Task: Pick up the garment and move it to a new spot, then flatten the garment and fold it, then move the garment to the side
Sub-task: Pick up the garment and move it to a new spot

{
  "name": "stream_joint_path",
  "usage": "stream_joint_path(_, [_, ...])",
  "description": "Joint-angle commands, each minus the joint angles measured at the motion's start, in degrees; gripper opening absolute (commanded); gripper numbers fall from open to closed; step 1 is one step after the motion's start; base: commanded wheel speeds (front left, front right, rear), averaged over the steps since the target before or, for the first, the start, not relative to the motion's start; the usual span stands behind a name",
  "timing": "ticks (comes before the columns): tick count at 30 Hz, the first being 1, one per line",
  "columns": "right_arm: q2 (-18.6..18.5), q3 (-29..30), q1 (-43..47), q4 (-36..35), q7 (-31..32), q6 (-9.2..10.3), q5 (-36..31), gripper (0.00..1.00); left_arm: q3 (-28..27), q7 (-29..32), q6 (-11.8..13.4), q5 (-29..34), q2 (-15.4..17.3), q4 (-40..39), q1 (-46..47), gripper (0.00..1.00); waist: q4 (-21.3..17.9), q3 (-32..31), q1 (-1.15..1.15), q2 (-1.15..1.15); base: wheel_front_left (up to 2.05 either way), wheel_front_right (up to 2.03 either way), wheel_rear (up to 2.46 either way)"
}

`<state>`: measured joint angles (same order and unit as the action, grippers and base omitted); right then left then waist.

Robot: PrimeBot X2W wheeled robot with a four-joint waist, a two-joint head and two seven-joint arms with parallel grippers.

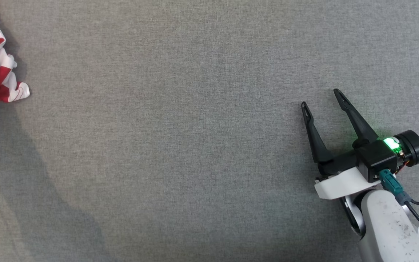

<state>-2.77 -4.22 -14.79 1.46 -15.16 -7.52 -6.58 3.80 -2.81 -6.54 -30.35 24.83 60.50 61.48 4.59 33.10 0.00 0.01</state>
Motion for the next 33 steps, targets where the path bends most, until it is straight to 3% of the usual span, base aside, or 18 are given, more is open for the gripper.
stream_joint_path(1, [-0.2,0.0,-0.1,0.4,0.0,0.06,0.3,1.0,0.1,-0.6,-0.3,-0.5,0.2,-0.1,0.2,0.0,0.4,-0.6,0.0,-0.01,0.0,0.0,0.0])
stream_joint_path(13, [-0.2,-0.5,1.2,2.6,0.0,0.06,2.3,1.0,4.0,-2.7,-1.0,-0.6,1.6,-3.4,-1.9,0.0,0.0,-7.7,0.0,-0.01,0.0,0.0,0.0])
stream_joint_path(24, [-0.2,-0.2,5.0,5.1,0.0,0.06,6.2,1.0,15.5,1.6,-1.0,-2.4,3.1,-19.6,-3.6,0.0,-2.2,-19.5,0.0,-0.01,0.0,0.0,0.0])
stream_joint_path(31, [-0.2,0.4,8.2,6.5,0.0,0.06,7.8,1.0,22.1,6.2,-1.0,-6.2,-0.3,-29.9,-4.3,0.0,-4.5,-26.6,0.0,-0.01,0.0,0.0,0.0])
stream_joint_path(33, [-0.2,0.8,9.1,6.9,0.0,0.06,8.1,1.0,23.8,6.8,-1.0,-7.5,-3.0,-32.1,-4.4,0.0,-5.2,-28.2,0.0,-0.01,0.0,0.0,0.0])
